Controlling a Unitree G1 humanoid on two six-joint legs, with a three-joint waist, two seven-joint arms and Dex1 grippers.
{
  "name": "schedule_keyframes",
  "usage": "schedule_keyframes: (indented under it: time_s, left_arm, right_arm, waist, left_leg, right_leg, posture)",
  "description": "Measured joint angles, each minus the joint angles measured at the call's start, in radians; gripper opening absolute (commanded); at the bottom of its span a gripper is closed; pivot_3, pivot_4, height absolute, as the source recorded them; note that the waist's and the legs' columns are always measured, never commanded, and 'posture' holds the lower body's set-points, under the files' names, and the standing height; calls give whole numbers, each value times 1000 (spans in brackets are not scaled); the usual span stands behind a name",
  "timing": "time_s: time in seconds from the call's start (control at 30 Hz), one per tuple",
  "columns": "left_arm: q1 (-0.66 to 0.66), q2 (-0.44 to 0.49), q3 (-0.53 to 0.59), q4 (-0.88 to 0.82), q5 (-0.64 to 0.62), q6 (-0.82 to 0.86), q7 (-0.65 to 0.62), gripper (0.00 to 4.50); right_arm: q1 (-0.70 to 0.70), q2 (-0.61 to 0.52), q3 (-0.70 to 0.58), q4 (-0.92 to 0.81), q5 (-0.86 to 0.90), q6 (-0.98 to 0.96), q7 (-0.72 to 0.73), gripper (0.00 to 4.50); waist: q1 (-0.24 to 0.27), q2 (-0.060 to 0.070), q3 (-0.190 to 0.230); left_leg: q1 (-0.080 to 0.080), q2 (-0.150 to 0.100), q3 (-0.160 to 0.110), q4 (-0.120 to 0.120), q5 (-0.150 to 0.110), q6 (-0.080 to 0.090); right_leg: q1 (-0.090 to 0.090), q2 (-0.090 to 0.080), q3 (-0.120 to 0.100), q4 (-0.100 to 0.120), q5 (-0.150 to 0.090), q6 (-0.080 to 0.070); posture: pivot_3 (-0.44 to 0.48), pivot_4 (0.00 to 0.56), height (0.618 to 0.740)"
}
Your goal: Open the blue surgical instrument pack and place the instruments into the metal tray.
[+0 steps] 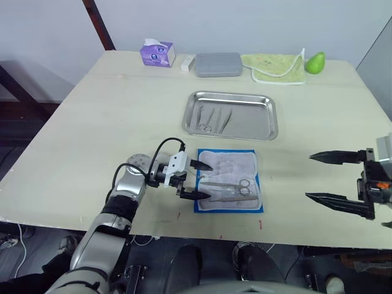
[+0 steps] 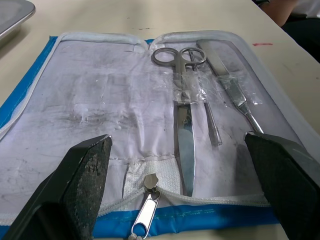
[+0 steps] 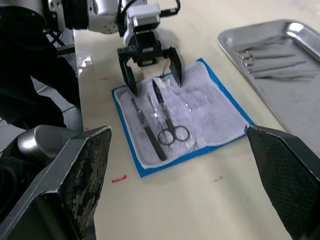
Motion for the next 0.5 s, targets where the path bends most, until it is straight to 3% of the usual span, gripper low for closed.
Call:
schedule_keyframes:
  time_s: [0.23,0.27,0.3,0.37,0.5]
  left_arm:
    - [-1,-1,0,-3,2,1,-1,4485]
    - [3,5,1,-6,2,6,-3,4485]
    - [2,0,-2,-14,3,16,-4,4485]
    - [3,1,-1,-18,3,23,-5,4485]
    - [5,1,-2,-25,3,27,-6,4485]
  right_arm:
    - [-62,4,74,-23,14,16,-73,4500]
    - [-108,37,151,-27,-34,4,-120,4500]
    - [-160,115,357,-36,-154,-28,-198,4500]
    - [-241,184,528,8,-278,-39,-279,4500]
    - [-382,268,714,131,-413,-35,-325,4500]
  waist:
    - [0,1,-1]
    - [-4,-1,-2]
    - [-7,0,-5]
    - [-8,1,-5]
    - [-6,1,-5]
  left_leg:
    - [0,0,-1,0,0,0]
    - [1,0,-1,0,0,0]
    - [0,0,-1,0,0,0]
    - [-1,0,-1,0,0,0]
    - [-2,-1,-1,1,0,0]
  right_leg:
    - [0,0,0,0,0,0]
    - [0,1,0,0,0,0]
    - [-1,1,0,1,-1,1]
    - [-1,1,1,1,0,0]
    - [-1,1,1,0,0,-1]
  posture:
    - [0,150,740]
    - [0,150,740]
    - [0,150,740]
    - [0,150,740]
    - [0,150,740]
